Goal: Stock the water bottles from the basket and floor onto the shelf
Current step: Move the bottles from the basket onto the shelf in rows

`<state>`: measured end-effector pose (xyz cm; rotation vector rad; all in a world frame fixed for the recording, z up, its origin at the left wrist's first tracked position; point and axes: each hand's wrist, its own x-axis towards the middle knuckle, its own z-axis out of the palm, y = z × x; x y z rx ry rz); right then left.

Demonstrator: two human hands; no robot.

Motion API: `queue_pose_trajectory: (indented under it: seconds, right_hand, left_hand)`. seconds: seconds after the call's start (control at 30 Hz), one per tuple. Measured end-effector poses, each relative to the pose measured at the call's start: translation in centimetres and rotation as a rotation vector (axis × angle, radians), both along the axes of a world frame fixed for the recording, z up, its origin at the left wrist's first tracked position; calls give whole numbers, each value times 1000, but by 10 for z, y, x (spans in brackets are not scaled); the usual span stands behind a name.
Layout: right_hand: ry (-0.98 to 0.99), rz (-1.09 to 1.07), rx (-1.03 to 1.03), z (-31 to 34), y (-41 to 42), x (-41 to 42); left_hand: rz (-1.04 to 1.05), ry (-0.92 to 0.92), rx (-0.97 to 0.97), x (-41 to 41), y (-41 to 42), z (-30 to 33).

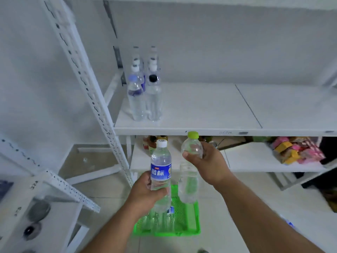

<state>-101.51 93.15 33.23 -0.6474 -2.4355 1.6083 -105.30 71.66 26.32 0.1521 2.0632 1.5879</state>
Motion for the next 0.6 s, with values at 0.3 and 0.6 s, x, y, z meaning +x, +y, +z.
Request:
queue_pose_trajectory:
  seconds: [0.3, 0.6]
  right_hand:
    - [150, 25, -8, 70, 36, -7]
    - [228, 116, -50, 112, 94, -27]
  left_hand:
    - [23, 146, 25, -4, 25, 74]
    - [152, 218, 25, -4, 90, 106]
